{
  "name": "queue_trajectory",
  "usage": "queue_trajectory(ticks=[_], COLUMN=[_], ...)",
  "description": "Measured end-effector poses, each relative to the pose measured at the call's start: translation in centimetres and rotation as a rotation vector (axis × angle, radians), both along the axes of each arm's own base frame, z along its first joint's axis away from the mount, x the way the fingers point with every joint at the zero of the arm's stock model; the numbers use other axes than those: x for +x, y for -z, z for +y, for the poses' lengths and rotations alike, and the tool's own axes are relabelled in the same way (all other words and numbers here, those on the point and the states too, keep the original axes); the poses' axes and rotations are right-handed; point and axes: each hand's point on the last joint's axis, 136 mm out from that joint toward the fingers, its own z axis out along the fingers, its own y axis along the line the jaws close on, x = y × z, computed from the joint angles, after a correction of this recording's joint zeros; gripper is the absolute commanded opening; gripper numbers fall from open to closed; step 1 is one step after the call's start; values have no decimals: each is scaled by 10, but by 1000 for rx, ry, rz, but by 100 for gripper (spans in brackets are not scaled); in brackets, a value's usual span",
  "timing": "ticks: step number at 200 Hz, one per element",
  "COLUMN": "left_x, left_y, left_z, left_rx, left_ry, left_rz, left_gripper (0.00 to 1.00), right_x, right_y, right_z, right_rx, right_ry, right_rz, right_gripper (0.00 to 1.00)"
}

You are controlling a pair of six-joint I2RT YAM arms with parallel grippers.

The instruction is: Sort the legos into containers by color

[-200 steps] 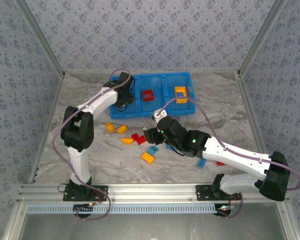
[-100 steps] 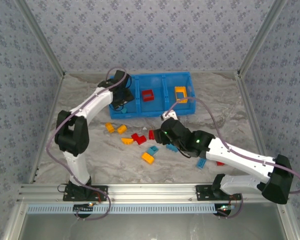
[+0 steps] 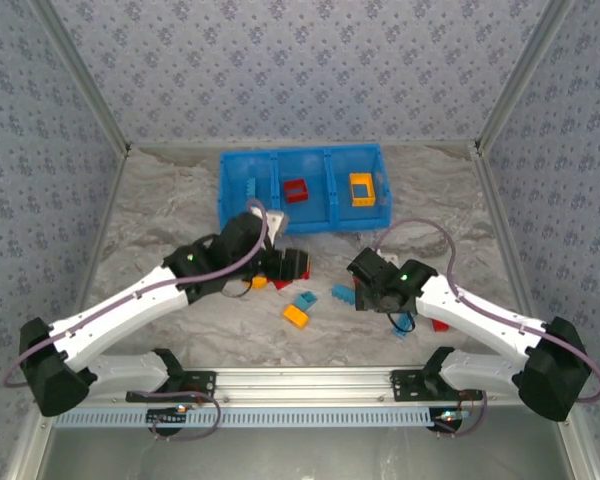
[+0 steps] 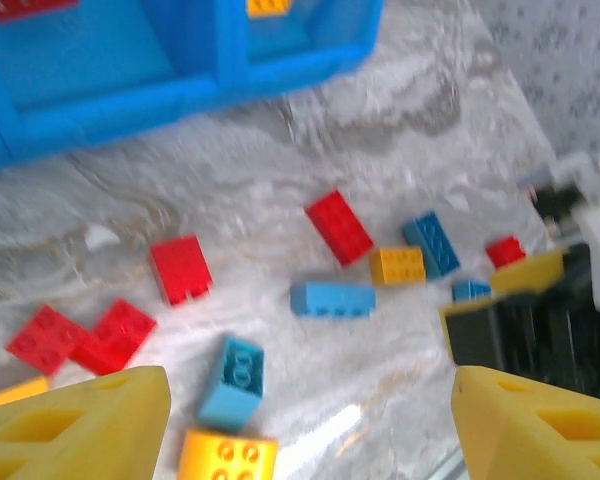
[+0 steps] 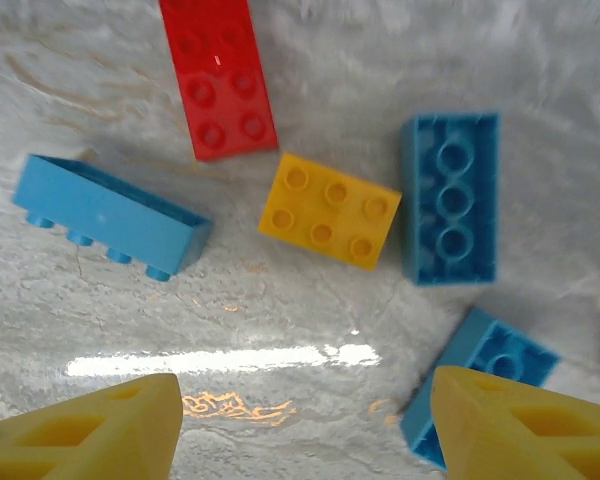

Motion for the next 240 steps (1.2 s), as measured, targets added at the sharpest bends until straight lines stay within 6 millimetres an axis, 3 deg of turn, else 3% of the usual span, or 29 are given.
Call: queue_trajectory(ticks=[30,53,130,183,211,240], left_x=[-34,-46,-45,-43,-42,-42], left_y=[39,46,31,19,6,-3], left_z=[3,4,5,2,0,1], left_rx=[50,49,5,-18,-42,-63], left_ry=[78,103,97,95,94,92], left_rz=[42,46,6,-11,-28,-44], left_gripper=[74,74,74,74,75,75], right_x=[-7,-3,8,44,64,69], right_y=[26,32,46,42,42,42], right_z=[5,3,-10,-6,-15,-27], right_rx=[23,-25,-259,-370,-392,-402], right_ry=[62,64,-46,-125,-125,-133], right_rz=[78,99,162,159,175,197], right_gripper=[65,63,64,68,67,65])
